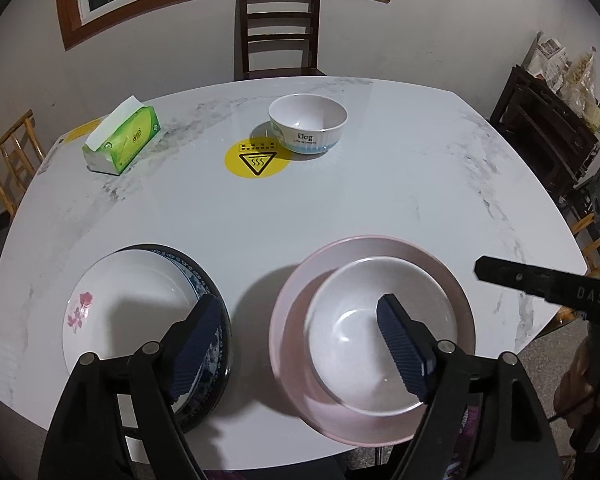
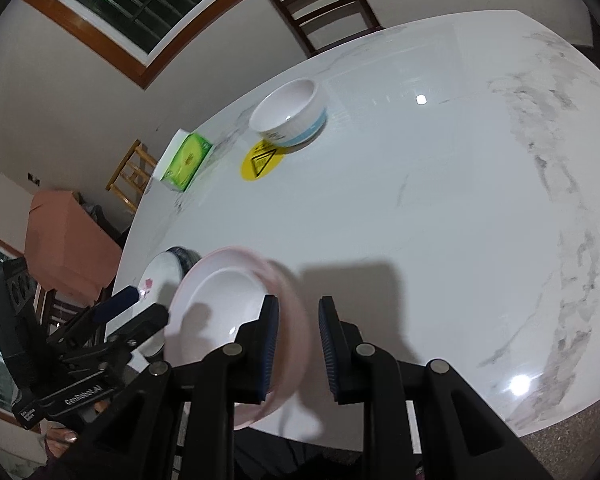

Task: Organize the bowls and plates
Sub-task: 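Move the left tool to the white Dog bowl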

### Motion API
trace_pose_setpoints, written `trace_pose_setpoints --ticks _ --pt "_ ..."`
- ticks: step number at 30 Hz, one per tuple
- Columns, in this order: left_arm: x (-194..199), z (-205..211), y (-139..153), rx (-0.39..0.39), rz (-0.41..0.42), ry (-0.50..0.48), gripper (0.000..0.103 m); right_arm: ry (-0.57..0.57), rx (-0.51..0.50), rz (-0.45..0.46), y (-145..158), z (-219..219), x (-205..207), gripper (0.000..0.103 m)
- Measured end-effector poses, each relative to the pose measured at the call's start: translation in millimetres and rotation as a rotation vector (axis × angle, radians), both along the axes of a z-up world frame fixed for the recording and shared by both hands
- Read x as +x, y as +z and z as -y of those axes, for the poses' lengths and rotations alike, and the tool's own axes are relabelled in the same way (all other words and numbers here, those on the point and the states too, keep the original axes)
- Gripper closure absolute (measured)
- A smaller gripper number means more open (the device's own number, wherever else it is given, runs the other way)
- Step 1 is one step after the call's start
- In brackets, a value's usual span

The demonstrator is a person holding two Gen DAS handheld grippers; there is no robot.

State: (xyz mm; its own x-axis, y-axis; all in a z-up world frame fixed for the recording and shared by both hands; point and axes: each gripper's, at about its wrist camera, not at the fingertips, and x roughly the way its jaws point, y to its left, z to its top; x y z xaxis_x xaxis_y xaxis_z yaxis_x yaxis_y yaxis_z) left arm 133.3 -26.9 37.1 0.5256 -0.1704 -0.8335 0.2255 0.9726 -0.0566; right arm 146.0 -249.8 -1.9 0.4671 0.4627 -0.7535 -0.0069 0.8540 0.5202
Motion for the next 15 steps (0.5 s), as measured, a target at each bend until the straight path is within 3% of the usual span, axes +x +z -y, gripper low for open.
trace_pose_setpoints --ticks 5,10,15 --pt "12.4 -5.3 -3.2 0.015 -0.01 0.015 0.019 -0.018 -0.062 0.037 -9.1 20.0 13.1 0.081" --pt "36.5 -22.9 -10.1 -0.052 -0.077 0.049 0.017 -0.02 -0.061 0.083 -17.1 35.6 29.6 0.081" --pt "71.0 -37.8 -21.2 -0.129 -0.17 0.083 0.017 -0.013 0.051 0.031 -25.4 46.3 59.0 0.081"
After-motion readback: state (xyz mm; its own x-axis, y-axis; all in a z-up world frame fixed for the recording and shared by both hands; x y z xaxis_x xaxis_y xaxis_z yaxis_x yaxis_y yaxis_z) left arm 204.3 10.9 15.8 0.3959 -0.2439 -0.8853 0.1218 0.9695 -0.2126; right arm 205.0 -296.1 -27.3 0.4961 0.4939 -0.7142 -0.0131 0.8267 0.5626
